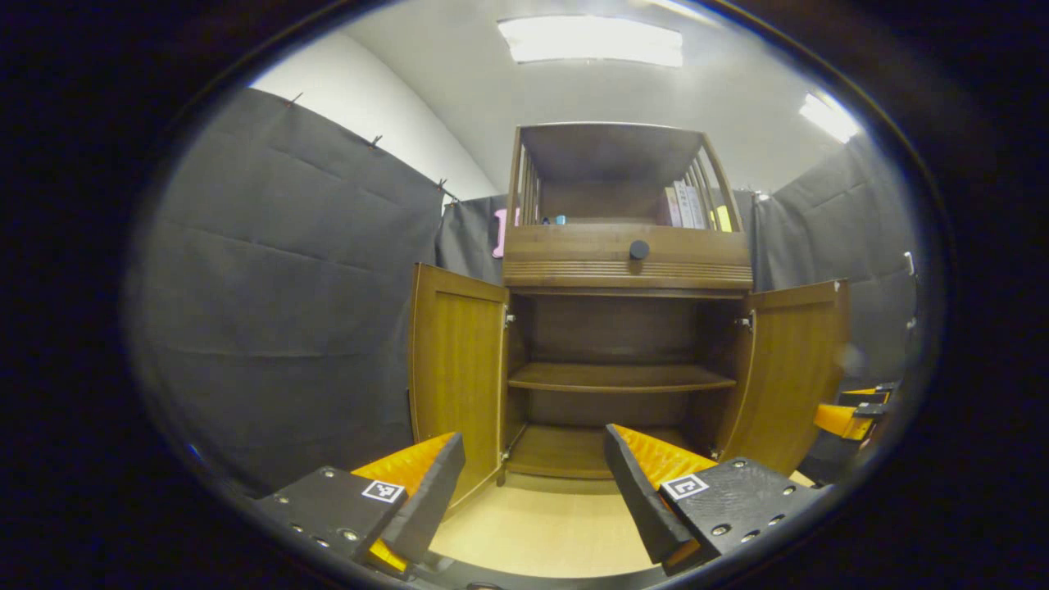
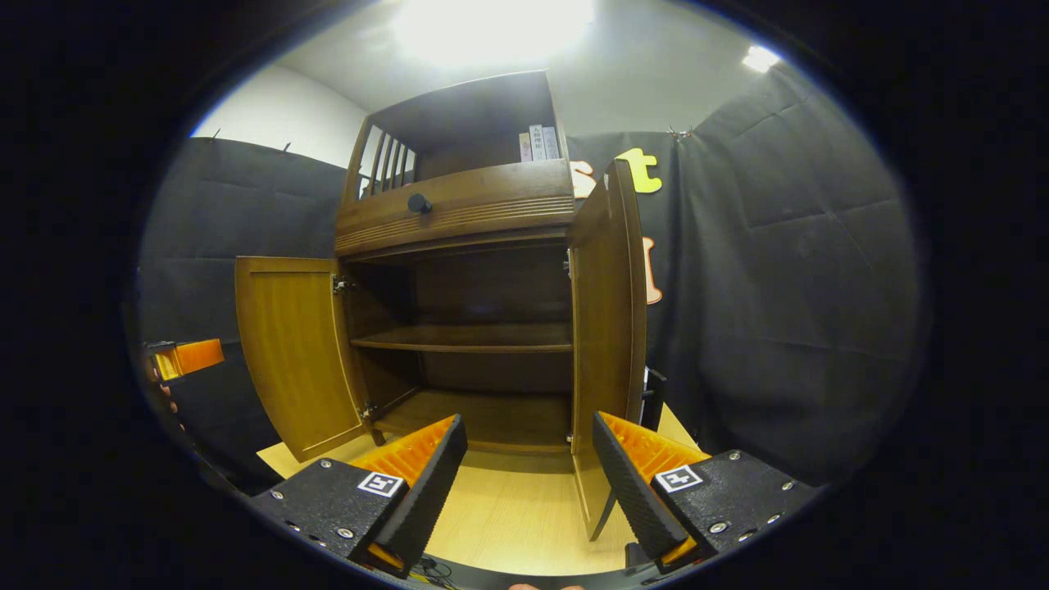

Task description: Open the right door of the double-door shoe cabinet with the right hand, and open the left door with the left hand.

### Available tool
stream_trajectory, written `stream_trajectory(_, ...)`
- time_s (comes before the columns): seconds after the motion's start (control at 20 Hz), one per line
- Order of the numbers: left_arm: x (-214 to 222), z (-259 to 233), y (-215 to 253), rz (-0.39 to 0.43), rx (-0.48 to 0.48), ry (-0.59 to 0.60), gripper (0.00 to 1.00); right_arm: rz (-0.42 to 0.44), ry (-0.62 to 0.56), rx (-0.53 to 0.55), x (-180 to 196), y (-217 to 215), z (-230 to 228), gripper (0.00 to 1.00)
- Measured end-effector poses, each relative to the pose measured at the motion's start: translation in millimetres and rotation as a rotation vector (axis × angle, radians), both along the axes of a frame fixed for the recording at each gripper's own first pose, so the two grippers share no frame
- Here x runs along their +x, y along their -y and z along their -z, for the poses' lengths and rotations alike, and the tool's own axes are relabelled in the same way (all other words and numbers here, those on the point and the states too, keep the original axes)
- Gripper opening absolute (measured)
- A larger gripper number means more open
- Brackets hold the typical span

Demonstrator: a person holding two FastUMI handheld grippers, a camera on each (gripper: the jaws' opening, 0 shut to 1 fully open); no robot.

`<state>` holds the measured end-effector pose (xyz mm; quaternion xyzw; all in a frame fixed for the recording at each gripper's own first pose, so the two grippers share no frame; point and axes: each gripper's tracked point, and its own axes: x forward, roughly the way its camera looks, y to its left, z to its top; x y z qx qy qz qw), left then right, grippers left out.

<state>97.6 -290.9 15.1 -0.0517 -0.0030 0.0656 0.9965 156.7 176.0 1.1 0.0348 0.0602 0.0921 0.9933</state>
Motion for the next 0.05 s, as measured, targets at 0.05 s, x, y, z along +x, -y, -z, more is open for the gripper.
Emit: stream_trajectory(0.05, 6.0, -1.6, -2.6, 0.006, -0.009, 0.004, 1.0, 0.013, 0.0, 0.002, 4.0, -1.8, -3.7, 0.96)
